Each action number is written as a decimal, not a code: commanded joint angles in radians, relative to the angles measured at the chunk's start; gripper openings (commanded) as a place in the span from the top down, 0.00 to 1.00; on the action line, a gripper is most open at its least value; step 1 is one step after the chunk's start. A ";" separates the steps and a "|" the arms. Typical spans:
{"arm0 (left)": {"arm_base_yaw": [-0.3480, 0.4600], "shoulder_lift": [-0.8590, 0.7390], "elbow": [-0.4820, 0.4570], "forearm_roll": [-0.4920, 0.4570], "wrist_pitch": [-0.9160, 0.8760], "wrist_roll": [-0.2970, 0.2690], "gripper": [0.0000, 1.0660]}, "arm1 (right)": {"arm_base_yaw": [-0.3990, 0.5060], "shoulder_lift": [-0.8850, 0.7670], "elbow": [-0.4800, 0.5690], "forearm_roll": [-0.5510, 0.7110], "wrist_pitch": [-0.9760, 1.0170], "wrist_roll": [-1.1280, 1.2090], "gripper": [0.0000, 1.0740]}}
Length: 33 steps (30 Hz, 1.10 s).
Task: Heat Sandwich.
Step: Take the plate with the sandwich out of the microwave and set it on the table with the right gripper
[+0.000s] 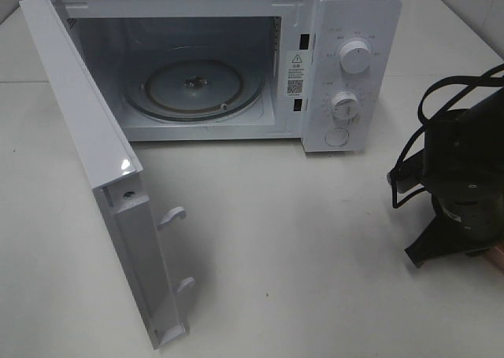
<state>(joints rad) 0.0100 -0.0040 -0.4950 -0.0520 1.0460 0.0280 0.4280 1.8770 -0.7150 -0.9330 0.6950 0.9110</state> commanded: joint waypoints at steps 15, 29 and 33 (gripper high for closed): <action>0.001 -0.029 0.002 -0.006 -0.011 0.000 0.08 | -0.006 -0.033 -0.001 0.006 0.029 0.023 0.71; 0.001 -0.029 0.002 -0.006 -0.011 0.000 0.08 | -0.006 -0.230 -0.001 0.226 0.030 -0.211 0.47; 0.001 -0.029 0.002 -0.006 -0.011 0.000 0.08 | -0.006 -0.320 -0.001 0.322 0.028 -0.333 0.46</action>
<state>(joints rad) 0.0100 -0.0040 -0.4950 -0.0520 1.0460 0.0280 0.4280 1.5910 -0.7130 -0.6470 0.7150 0.6410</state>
